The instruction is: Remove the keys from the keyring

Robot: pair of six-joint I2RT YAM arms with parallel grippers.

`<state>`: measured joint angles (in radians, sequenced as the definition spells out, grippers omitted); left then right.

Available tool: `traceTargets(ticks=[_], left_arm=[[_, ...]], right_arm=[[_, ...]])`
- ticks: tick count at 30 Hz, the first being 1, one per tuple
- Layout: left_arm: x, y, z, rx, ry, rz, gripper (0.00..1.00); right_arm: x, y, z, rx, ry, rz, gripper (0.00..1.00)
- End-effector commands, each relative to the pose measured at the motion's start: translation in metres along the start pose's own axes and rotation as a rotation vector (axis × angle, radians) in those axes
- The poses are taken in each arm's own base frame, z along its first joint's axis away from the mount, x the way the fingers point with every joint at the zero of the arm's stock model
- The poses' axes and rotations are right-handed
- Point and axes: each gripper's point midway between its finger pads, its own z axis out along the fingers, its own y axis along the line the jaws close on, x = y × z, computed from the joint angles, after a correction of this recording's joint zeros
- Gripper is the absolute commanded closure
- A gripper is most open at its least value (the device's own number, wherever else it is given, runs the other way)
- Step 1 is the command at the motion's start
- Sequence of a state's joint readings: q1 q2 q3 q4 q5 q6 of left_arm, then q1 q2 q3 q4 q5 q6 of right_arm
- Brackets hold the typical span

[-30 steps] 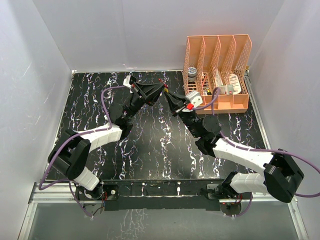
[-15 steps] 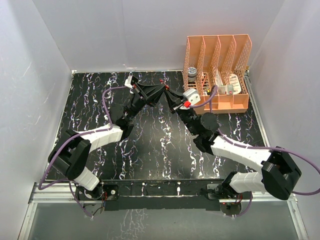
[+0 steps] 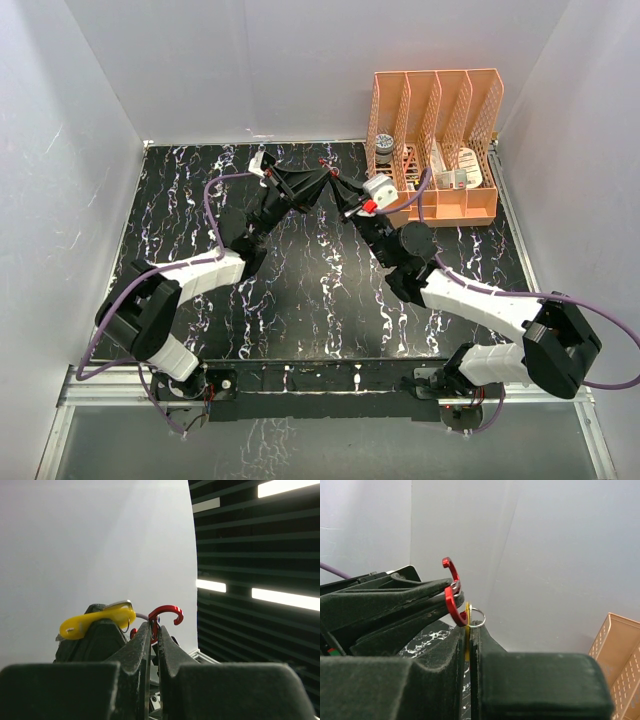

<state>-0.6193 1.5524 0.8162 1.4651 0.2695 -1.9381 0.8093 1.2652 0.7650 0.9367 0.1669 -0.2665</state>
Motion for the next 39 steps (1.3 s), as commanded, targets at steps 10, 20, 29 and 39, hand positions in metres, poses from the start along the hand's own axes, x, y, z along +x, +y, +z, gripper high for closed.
traceTargets(ticks=[10,20,29,39], left_arm=[[0.037,-0.069,-0.019,0.226,0.109,0.063,1.0],[-0.008,-0.035,-0.025,0.078,0.015,0.315,1.0],[-0.062,0.002,-0.033,-0.321,-0.041,0.948,1.0],[-0.14,0.054,-0.097,-0.894,-0.046,1.395,1.0]], right_arm=[[-0.028,-0.027,0.017,0.091,-0.039,-0.061,1.0],[0.008,-0.026,0.008,0.101,0.12,-0.007,1.0],[0.004,-0.026,0.006,0.1,0.295,0.097,1.0],[0.029,-0.027,0.017,0.09,0.496,0.124,1.0]])
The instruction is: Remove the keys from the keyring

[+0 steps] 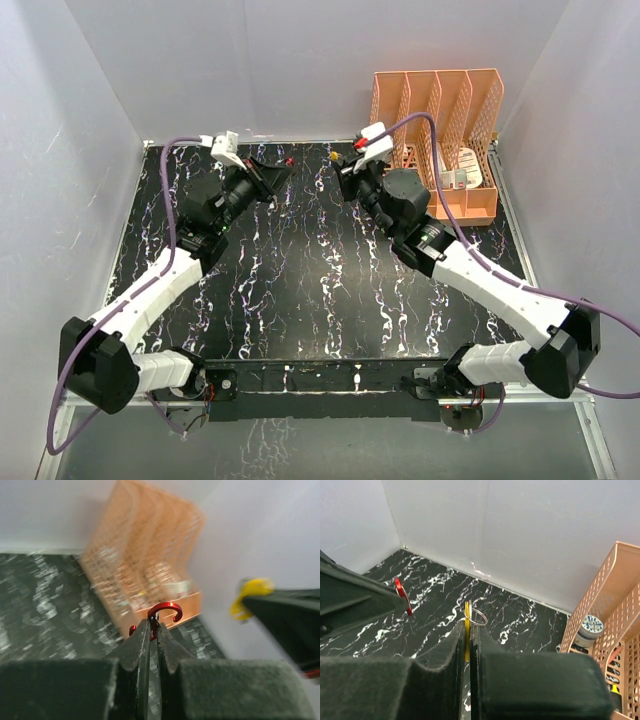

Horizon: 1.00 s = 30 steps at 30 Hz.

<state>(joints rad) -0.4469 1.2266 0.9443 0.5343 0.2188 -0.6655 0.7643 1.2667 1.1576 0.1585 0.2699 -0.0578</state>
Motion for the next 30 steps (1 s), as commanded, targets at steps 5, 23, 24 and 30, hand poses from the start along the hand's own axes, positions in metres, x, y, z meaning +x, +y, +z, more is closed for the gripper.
traceTargets(ticks=[5,23,24,30], left_arm=[[0.051,0.123,-0.031,-0.47,0.279,0.382,1.0],[0.113,0.235,-0.051,-0.671,0.512,0.104,1.0],[0.116,0.239,-0.051,-0.679,0.517,0.104,1.0],[0.135,0.252,-0.05,-0.665,0.527,0.052,1.0]], right_arm=[[0.063,-0.017,0.025,-0.034,0.246,0.076,1.0],[0.179,-0.013,0.034,-0.104,0.496,0.236,1.0],[0.187,-0.013,0.034,-0.1,0.511,0.234,1.0],[0.237,-0.007,0.037,-0.116,0.606,0.241,1.0]])
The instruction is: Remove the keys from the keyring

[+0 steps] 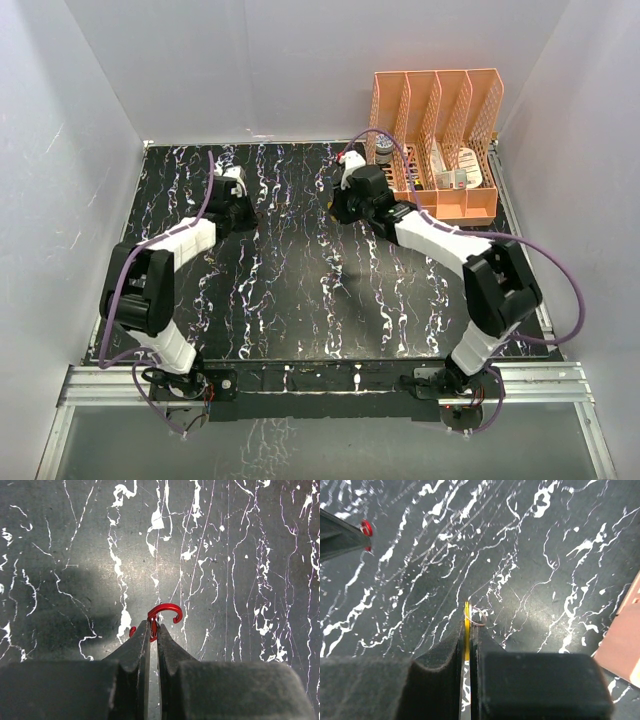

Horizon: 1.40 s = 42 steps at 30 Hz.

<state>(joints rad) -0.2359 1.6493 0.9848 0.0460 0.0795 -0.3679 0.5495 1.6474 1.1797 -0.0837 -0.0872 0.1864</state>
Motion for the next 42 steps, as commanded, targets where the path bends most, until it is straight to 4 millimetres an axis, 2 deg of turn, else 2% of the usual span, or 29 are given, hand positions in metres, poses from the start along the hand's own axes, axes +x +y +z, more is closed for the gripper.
traceTargets(ticks=[1,5,10,17,20,21,23,25,27,30,32,36,38,42], left_arm=[[-0.01,-0.008,0.004,0.055,-0.03,-0.032,1.0],[0.001,-0.002,0.012,0.033,0.002,-0.036,1.0],[0.011,0.006,0.021,0.006,0.044,-0.043,0.97],[0.028,0.02,0.035,-0.039,0.117,-0.055,0.94],[0.033,0.023,0.038,-0.044,0.133,-0.065,0.85],[0.034,0.024,0.039,-0.042,0.135,-0.065,0.78],[0.034,0.025,0.04,-0.046,0.138,-0.064,0.74],[0.036,0.026,0.042,-0.053,0.145,-0.064,0.74],[0.038,0.03,0.043,-0.068,0.153,-0.065,0.74],[0.041,0.034,0.044,-0.083,0.163,-0.067,0.72],[0.041,0.034,0.044,-0.087,0.161,-0.068,0.69],[0.032,0.034,0.039,-0.089,0.133,-0.06,0.66],[0.024,0.033,0.033,-0.096,0.109,-0.049,0.66],[-0.002,0.039,0.016,-0.159,0.042,-0.022,0.62]], right_arm=[[0.014,0.001,0.023,-0.028,0.012,0.01,1.0],[0.036,-0.004,0.043,-0.024,0.054,0.021,1.0],[0.052,-0.01,0.062,-0.011,0.094,0.029,1.0],[0.057,-0.019,0.084,0.016,0.105,0.016,1.0],[0.056,-0.022,0.092,0.022,0.105,0.016,1.0],[0.056,-0.023,0.094,0.026,0.104,0.015,1.0],[0.054,-0.026,0.097,0.037,0.1,0.011,0.95],[0.052,-0.029,0.099,0.051,0.095,0.007,0.85],[0.05,-0.03,0.101,0.059,0.094,0.001,0.8],[0.054,-0.034,0.104,0.068,0.105,-0.001,0.65],[0.055,-0.035,0.105,0.073,0.107,-0.003,0.59],[0.051,-0.036,0.104,0.078,0.099,-0.009,0.57],[0.042,-0.035,0.1,0.08,0.078,-0.014,0.56],[0.01,-0.03,0.083,0.078,0.009,-0.041,0.55]])
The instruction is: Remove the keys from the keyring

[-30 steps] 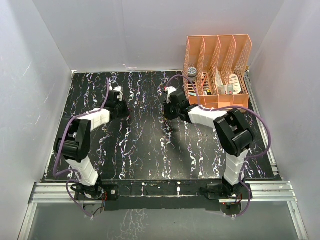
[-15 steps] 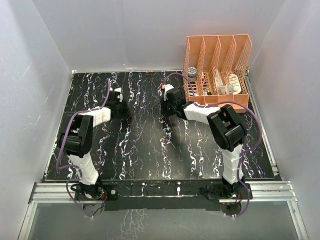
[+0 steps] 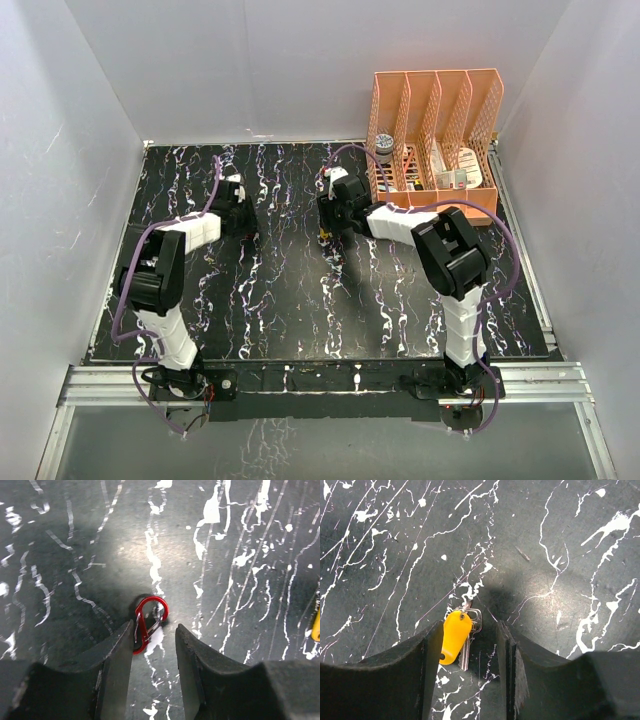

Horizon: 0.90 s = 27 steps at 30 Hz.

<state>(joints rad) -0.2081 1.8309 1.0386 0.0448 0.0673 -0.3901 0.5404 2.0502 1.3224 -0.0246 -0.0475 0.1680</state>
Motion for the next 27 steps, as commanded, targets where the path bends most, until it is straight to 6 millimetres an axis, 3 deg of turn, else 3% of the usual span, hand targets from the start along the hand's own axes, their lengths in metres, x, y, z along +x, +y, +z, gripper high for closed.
traceTargets(ticks=[1,5,6,7,11,13,16,18,20,22,23,27], left_arm=[[-0.033,0.011,-0.032,-0.09,-0.079,0.026,0.6],[-0.058,-0.001,-0.058,-0.059,-0.149,0.041,0.58],[-0.063,-0.003,-0.063,-0.053,-0.164,0.042,0.36],[-0.067,-0.005,-0.068,-0.05,-0.175,0.045,0.21],[-0.072,-0.006,-0.075,-0.046,-0.19,0.057,0.13],[-0.066,-0.005,-0.07,-0.041,-0.178,0.061,0.13],[-0.051,-0.001,-0.059,-0.039,-0.144,0.058,0.14],[-0.042,0.002,-0.051,-0.04,-0.123,0.053,0.2],[-0.034,0.005,-0.043,-0.043,-0.103,0.052,0.48],[-0.027,0.007,-0.035,-0.046,-0.087,0.032,0.9],[-0.023,0.007,-0.031,-0.042,-0.071,0.028,1.0],[-0.019,-0.001,-0.022,0.005,-0.05,0.016,1.0]], right_arm=[[-0.079,0.006,-0.037,0.003,-0.204,-0.038,0.52],[-0.109,0.007,-0.067,0.019,-0.285,-0.046,0.44],[-0.116,0.007,-0.075,0.026,-0.305,-0.046,0.43],[-0.122,0.006,-0.082,0.038,-0.321,-0.046,0.43],[-0.139,0.0,-0.106,0.069,-0.385,-0.037,0.4],[-0.149,0.0,-0.122,0.077,-0.427,-0.033,0.39],[-0.153,-0.001,-0.13,0.081,-0.446,-0.027,0.39],[-0.155,-0.001,-0.134,0.078,-0.456,-0.022,0.39],[-0.155,0.0,-0.135,0.077,-0.46,-0.02,0.4],[-0.155,0.001,-0.135,0.072,-0.46,-0.021,0.41],[-0.155,0.001,-0.134,0.07,-0.457,-0.019,0.41],[-0.154,0.003,-0.133,0.059,-0.457,-0.015,0.42]])
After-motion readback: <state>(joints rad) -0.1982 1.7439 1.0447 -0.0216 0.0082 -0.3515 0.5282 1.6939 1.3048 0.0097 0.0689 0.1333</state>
